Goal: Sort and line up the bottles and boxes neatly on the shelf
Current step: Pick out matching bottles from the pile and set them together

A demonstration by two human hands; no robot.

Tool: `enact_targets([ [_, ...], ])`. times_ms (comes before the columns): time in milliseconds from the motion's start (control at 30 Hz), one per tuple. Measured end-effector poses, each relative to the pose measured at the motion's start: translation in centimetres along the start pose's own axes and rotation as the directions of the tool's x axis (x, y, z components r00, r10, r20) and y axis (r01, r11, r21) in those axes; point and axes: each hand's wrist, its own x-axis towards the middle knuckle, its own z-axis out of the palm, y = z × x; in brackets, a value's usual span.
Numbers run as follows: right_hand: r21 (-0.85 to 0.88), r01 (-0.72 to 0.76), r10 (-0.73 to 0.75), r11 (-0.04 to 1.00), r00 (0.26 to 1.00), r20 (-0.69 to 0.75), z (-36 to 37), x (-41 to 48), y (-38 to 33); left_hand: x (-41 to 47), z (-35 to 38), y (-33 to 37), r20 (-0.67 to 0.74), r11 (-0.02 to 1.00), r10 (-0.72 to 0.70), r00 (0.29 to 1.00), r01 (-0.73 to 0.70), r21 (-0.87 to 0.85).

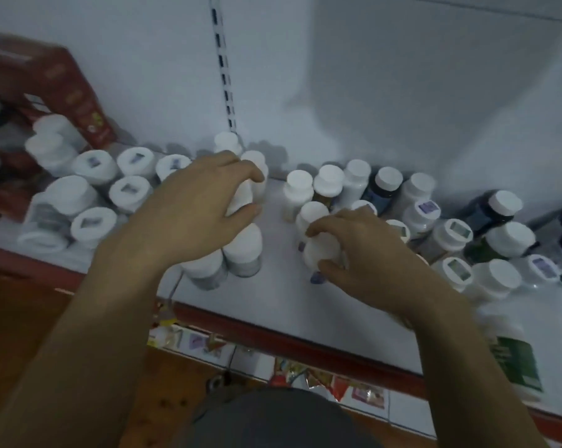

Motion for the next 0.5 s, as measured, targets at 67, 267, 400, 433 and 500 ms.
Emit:
enact_targets([
  [67,0.033,0.051,-0.051,0.998,0.999,-0.008,-0.4,0.8,0.0,-1.8,-0.5,-1.3,-0.022,0.996,-0.079,0.997,0.08,0.047],
  [267,0.082,0.181,-0.171,0.98,0.979,-0.114,-2.1,5.2,-3.9,-5.3,-3.3,-4.9,-0.077,0.956,-0.273,0.959,0.28,0.085],
  [400,0.095,0.243,-0.231,0.965,0.966,-0.12,-1.6,8.6,-9.4,-6.9,-5.0,-8.2,-0.126,0.939,-0.322,0.938,0.334,0.088],
  [433,0.092,0.257,-0.245,0.962,0.961,-0.127,-1.3,9.6,-11.0,-7.4,-5.3,-9.5,-0.132,0.936,-0.327,0.936,0.34,0.088],
  [500,0.098,0.297,-0.281,0.95,0.948,-0.15,-0.4,11.5,-14.2,-8.5,-6.2,-12.2,-0.134,0.934,-0.335,0.933,0.347,0.082],
])
